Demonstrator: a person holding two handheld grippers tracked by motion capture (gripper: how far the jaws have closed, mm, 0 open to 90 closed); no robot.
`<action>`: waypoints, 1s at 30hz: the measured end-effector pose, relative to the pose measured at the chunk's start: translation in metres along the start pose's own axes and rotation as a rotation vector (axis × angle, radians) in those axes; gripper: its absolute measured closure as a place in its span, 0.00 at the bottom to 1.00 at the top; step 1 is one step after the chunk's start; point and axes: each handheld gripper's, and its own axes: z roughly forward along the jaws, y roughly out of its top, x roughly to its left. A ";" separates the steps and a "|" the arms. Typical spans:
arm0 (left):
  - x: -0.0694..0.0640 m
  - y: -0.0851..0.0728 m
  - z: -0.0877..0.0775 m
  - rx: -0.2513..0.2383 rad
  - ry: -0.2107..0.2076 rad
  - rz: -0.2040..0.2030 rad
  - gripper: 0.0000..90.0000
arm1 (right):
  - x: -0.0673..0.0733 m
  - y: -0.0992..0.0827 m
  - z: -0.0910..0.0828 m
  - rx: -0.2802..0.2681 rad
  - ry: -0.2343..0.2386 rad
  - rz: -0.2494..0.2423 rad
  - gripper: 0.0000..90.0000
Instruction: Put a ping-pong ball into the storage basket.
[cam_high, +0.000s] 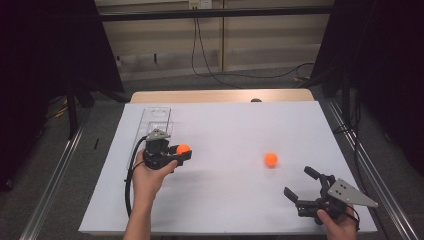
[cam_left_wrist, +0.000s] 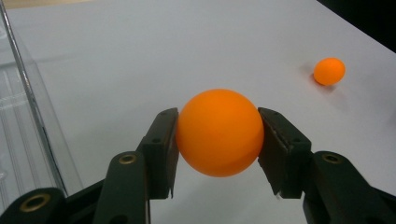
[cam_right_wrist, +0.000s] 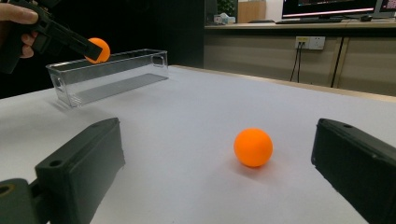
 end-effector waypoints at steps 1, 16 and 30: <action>0.000 0.000 0.000 -0.005 0.004 -0.004 0.57 | 0.000 0.000 0.000 0.000 0.000 0.000 0.02; 0.004 0.004 -0.002 0.003 0.012 -0.023 0.57 | 0.000 0.000 0.000 -0.002 0.002 0.003 0.02; 0.013 0.007 -0.007 0.004 0.034 -0.034 0.57 | 0.000 0.000 -0.001 -0.004 0.002 0.001 0.02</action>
